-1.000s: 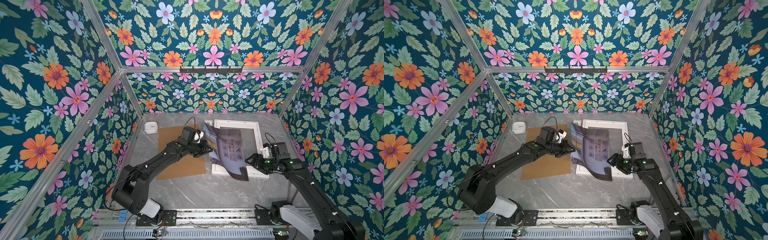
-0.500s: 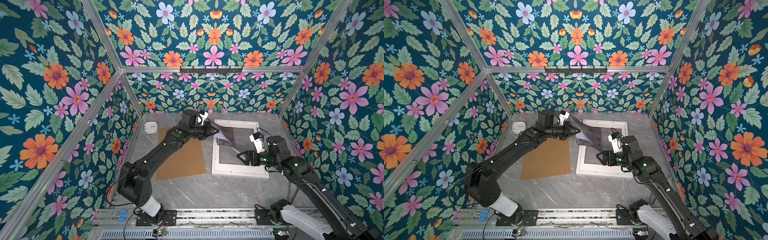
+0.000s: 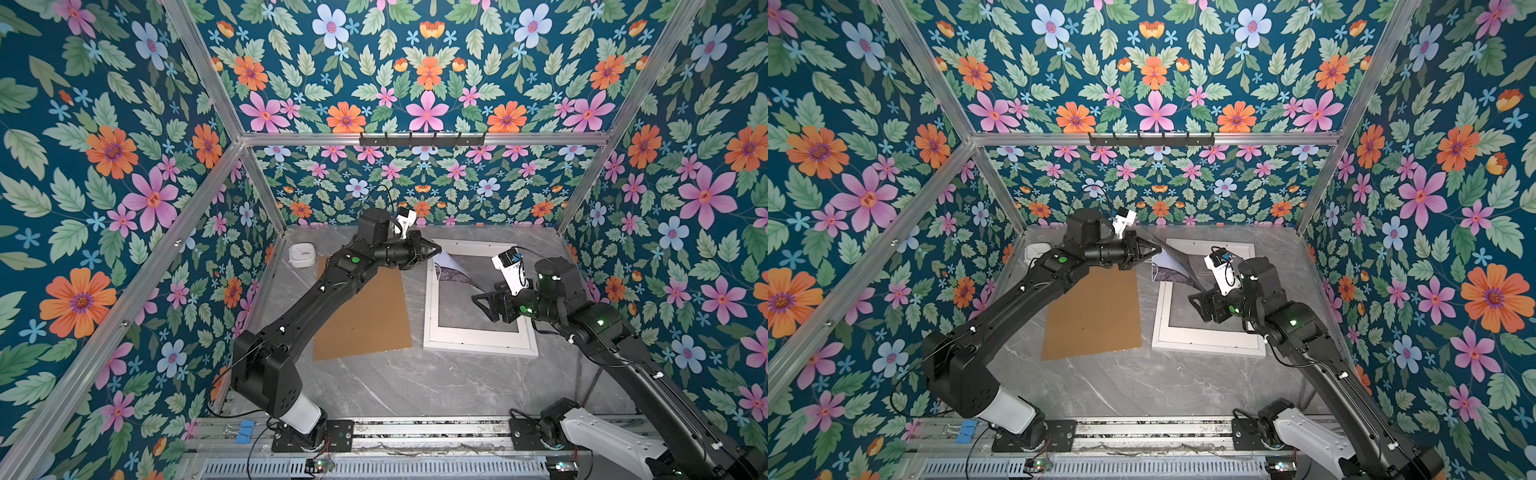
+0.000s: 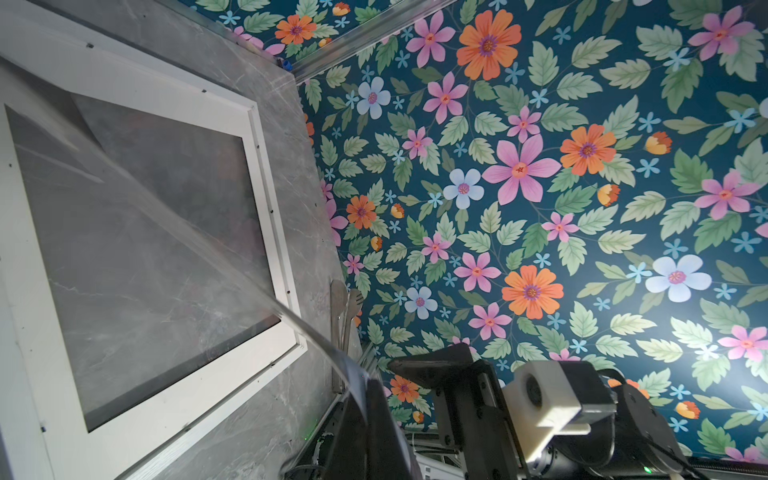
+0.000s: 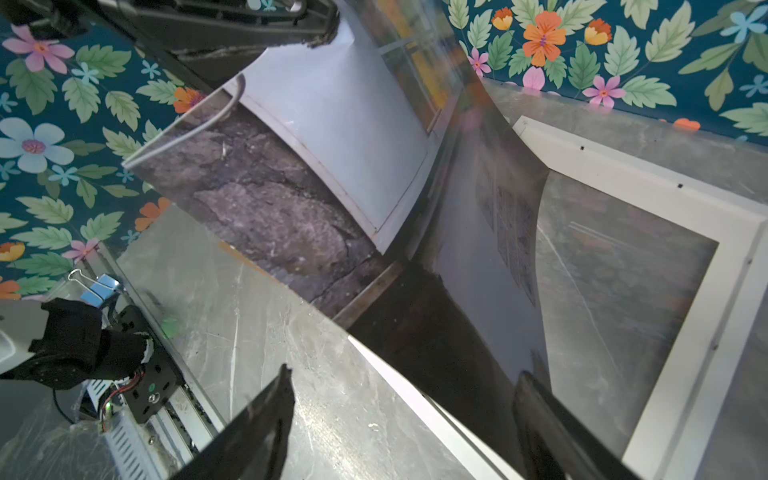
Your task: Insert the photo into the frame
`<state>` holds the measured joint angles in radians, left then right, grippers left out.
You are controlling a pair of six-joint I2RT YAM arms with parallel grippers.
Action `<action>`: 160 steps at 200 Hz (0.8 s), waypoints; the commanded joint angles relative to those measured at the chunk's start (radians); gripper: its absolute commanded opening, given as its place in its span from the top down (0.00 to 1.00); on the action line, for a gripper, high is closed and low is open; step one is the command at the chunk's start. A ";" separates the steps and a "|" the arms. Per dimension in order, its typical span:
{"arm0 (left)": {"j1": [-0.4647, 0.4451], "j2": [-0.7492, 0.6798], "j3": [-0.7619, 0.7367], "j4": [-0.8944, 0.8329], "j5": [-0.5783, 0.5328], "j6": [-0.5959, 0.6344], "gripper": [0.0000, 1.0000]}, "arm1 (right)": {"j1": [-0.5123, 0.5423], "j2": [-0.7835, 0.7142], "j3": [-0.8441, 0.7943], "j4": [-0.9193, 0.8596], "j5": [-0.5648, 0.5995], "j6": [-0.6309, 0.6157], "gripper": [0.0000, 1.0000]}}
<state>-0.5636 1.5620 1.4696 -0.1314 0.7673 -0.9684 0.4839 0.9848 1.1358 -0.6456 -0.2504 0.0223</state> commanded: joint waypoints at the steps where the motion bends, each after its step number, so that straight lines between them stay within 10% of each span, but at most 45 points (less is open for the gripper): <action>1: 0.002 -0.004 0.026 0.019 0.008 0.000 1.00 | 0.030 0.015 0.011 0.037 0.032 -0.080 0.18; 160: 0.002 -0.028 0.080 -0.007 0.009 0.001 1.00 | 0.060 0.103 -0.028 0.349 0.110 -0.209 0.51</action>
<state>-0.5629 1.5402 1.5391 -0.1543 0.7670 -0.9703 0.5430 1.0824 1.1191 -0.3931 -0.1249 -0.1673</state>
